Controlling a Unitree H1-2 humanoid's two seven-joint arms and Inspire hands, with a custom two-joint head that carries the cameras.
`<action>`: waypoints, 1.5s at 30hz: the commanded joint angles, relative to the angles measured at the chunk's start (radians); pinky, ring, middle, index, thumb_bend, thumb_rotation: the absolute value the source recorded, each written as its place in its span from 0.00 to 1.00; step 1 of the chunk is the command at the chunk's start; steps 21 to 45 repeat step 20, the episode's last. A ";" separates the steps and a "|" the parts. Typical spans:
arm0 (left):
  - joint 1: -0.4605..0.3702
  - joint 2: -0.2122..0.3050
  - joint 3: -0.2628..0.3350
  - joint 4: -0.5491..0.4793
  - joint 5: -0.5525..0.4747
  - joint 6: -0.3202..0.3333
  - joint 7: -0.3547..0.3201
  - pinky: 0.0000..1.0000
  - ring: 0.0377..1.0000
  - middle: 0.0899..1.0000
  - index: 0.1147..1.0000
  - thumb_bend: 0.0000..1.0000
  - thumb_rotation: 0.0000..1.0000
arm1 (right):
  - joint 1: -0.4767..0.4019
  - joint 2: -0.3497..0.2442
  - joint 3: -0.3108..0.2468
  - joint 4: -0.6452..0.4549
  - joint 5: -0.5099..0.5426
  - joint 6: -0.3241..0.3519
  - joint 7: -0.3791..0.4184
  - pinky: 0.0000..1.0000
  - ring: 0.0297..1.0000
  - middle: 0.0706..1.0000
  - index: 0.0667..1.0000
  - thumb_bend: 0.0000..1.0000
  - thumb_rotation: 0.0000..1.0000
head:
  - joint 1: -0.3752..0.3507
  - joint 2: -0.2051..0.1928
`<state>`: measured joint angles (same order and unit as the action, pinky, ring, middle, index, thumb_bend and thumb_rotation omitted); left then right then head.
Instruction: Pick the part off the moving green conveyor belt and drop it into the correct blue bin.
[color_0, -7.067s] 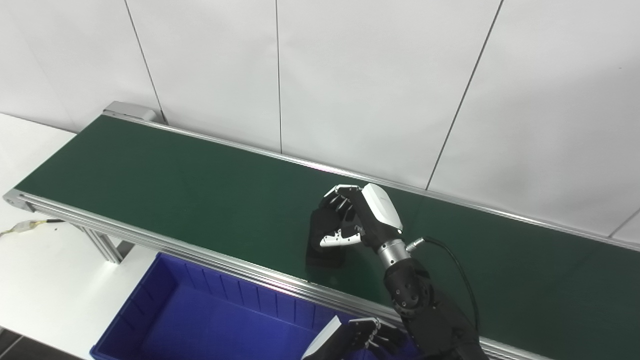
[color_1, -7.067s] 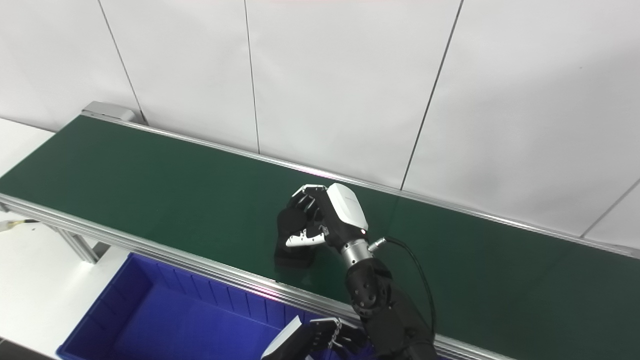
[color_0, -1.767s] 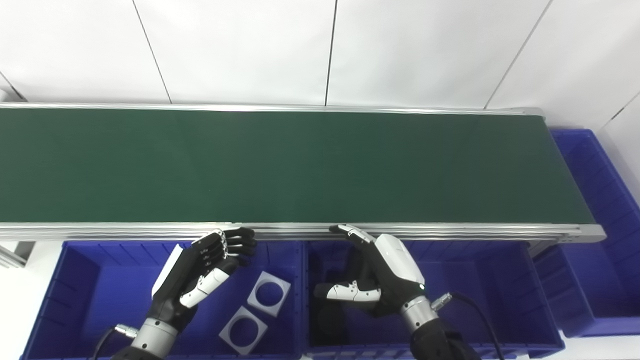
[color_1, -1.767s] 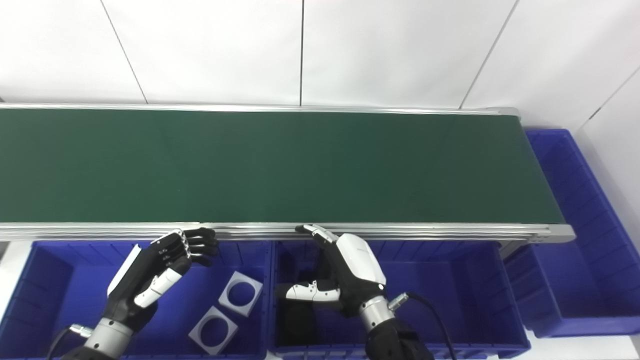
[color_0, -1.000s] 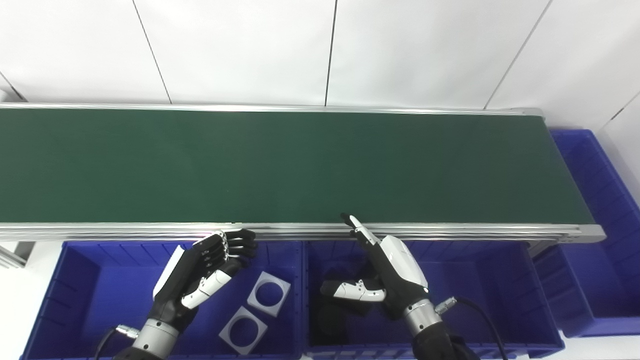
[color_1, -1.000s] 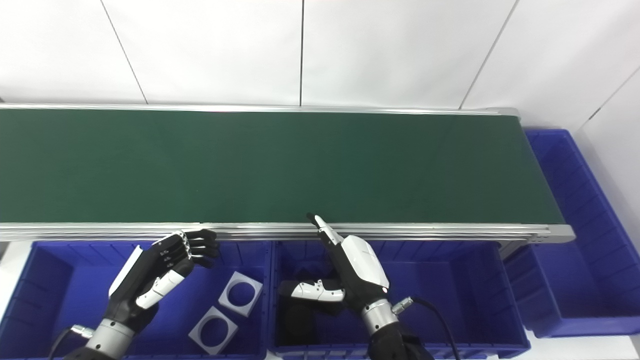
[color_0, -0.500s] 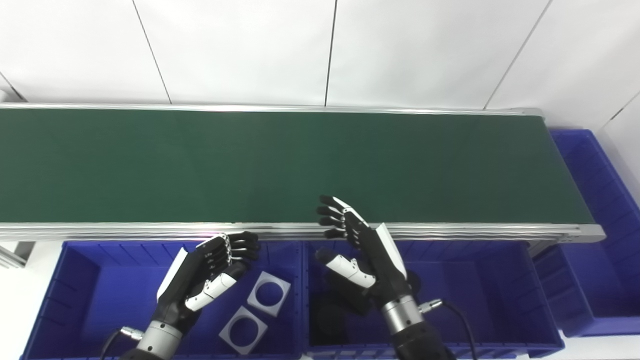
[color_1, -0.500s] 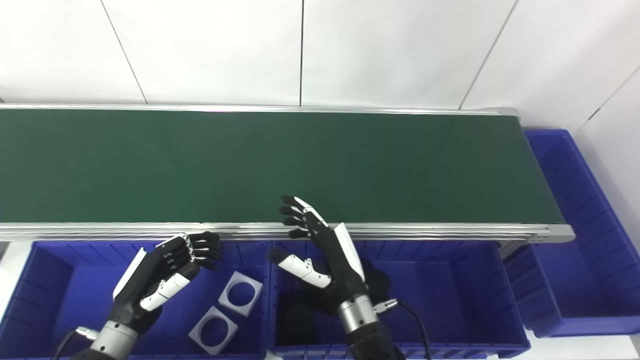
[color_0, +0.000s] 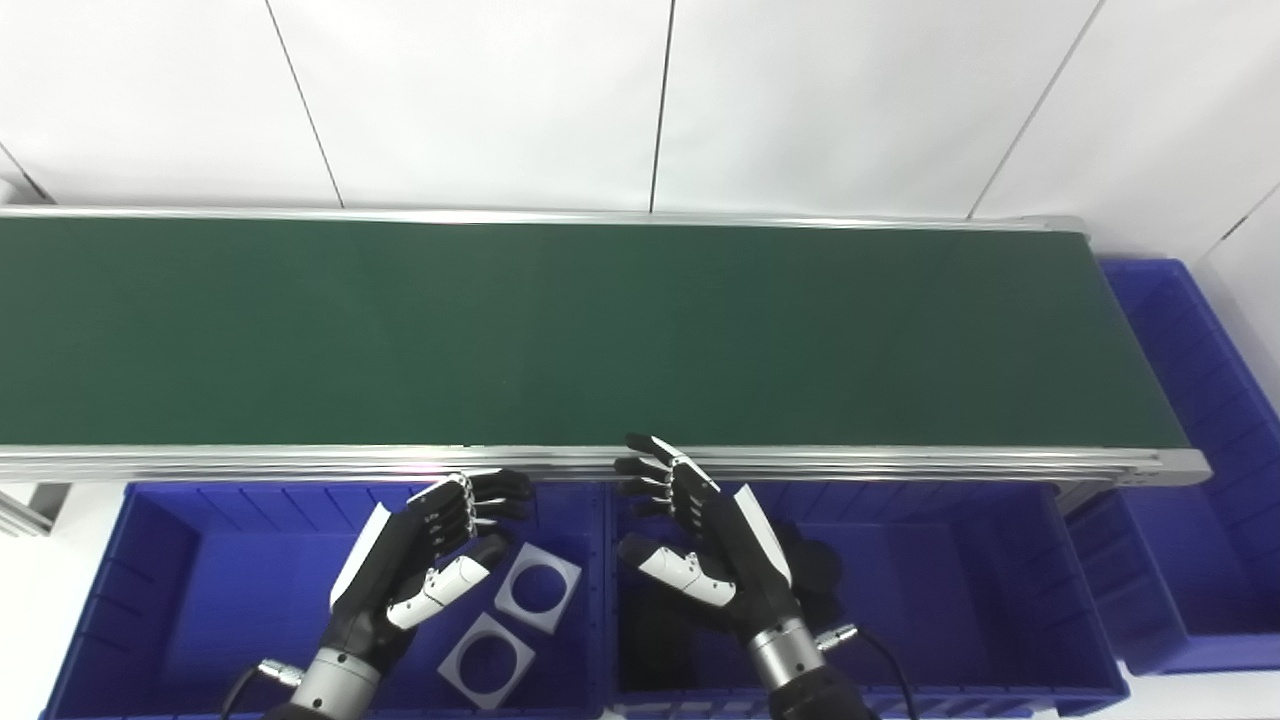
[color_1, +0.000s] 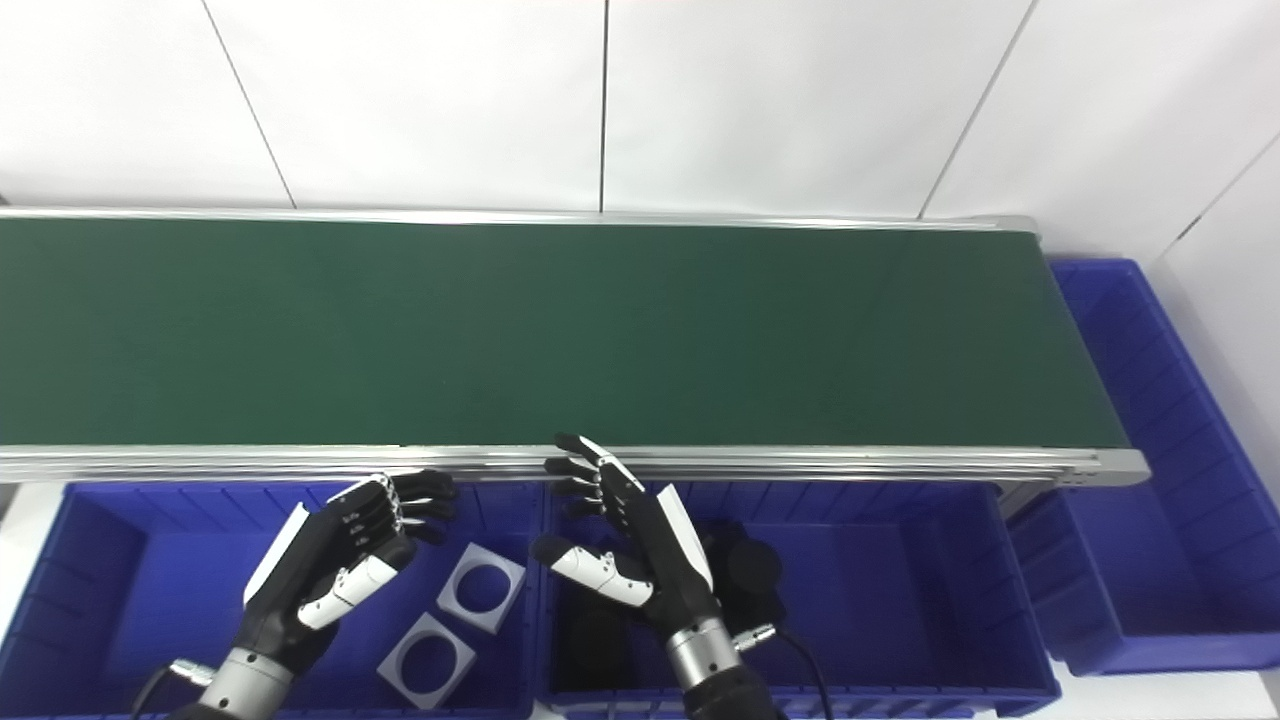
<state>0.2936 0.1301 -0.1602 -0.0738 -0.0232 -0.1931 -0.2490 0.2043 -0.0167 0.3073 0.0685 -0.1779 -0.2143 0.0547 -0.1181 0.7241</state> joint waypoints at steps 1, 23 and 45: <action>-0.007 -0.009 -0.003 -0.015 0.014 -0.029 0.014 0.61 0.69 0.72 0.69 0.76 0.65 | -0.011 -0.009 0.000 -0.009 -0.017 -0.077 0.000 0.72 0.78 0.80 0.87 0.82 0.66 | 0.016 -0.007; -0.005 -0.036 -0.007 0.040 0.037 -0.087 0.026 0.64 0.73 0.77 0.78 0.76 0.64 | 0.039 -0.048 -0.026 -0.030 -0.044 -0.150 -0.023 0.72 0.79 0.82 0.86 0.78 0.70 | 0.081 -0.063; -0.005 -0.036 -0.007 0.040 0.037 -0.087 0.026 0.64 0.73 0.77 0.78 0.76 0.64 | 0.039 -0.048 -0.026 -0.030 -0.044 -0.150 -0.023 0.72 0.79 0.82 0.86 0.78 0.70 | 0.081 -0.063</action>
